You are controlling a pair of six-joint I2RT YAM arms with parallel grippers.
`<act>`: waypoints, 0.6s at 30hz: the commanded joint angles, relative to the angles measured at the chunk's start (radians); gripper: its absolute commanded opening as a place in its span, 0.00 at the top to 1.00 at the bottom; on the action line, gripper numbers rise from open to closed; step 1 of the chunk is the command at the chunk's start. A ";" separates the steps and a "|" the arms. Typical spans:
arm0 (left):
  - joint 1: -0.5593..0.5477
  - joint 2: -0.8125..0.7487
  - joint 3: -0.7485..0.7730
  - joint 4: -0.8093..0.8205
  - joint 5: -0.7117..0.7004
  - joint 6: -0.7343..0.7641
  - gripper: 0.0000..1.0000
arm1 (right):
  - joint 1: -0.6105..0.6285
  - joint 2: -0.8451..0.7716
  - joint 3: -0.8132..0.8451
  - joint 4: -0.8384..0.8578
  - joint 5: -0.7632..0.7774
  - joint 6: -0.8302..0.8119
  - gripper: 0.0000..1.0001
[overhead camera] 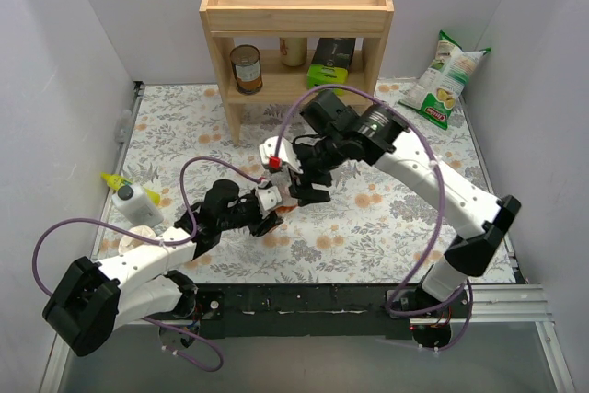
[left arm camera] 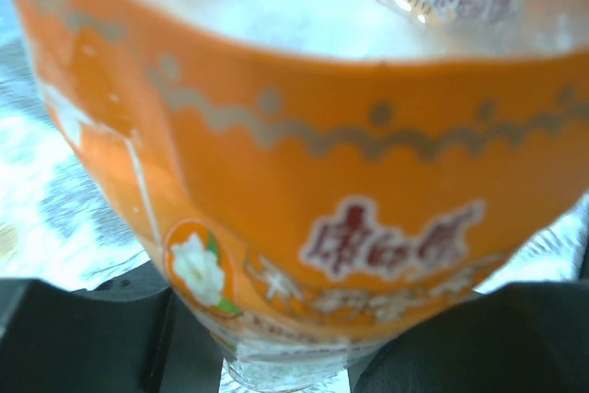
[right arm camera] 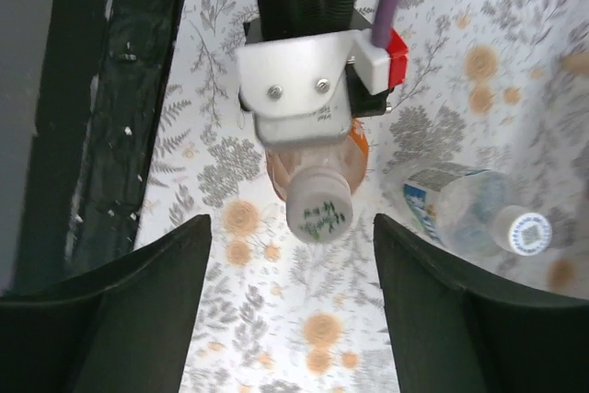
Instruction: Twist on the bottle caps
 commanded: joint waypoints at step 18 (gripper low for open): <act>0.005 0.024 0.087 -0.115 0.290 0.120 1.00 | 0.106 -0.144 -0.166 0.010 0.012 -0.394 0.44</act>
